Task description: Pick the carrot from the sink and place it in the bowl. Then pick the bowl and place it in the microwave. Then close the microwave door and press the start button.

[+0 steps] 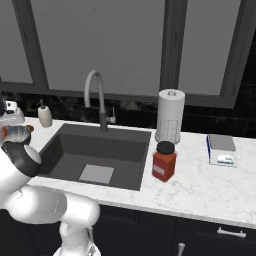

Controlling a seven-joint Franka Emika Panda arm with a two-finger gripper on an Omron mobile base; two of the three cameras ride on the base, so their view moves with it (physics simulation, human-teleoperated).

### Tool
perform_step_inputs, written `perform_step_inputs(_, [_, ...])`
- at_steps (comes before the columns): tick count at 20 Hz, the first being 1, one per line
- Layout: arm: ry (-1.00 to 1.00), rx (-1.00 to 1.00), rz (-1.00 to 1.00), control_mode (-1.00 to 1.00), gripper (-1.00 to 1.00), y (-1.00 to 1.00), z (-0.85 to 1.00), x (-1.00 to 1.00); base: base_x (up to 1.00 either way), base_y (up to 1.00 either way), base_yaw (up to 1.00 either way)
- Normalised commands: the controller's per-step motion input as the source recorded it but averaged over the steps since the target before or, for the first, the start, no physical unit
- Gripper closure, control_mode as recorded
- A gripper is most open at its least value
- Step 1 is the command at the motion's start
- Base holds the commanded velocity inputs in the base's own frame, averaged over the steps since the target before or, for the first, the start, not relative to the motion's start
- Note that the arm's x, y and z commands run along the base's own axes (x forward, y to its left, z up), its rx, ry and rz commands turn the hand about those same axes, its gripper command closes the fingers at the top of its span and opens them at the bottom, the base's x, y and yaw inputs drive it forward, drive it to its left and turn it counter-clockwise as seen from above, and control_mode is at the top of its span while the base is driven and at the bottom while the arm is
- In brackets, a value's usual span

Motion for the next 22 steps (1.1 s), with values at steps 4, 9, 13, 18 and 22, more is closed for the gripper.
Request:
perform_step_inputs(4, [-0.01,0.04,0.00,-1.00,1.00,0.16,-0.40,0.21,0.00,0.00,0.00])
perform_step_inputs(9, [-0.05,0.08,0.00,-1.00,1.00,0.27,-0.22,0.10,0.00,0.00,0.00])
perform_step_inputs(13, [0.00,0.00,0.00,-1.00,1.00,0.41,-0.01,0.17,0.00,0.00,0.00])
perform_step_inputs(18, [0.01,0.00,0.00,-1.00,1.00,0.27,-0.25,0.44,0.00,0.00,0.00])
perform_step_inputs(22, [0.00,0.00,0.00,-1.00,1.00,0.18,-0.21,0.36,0.00,0.00,0.00])
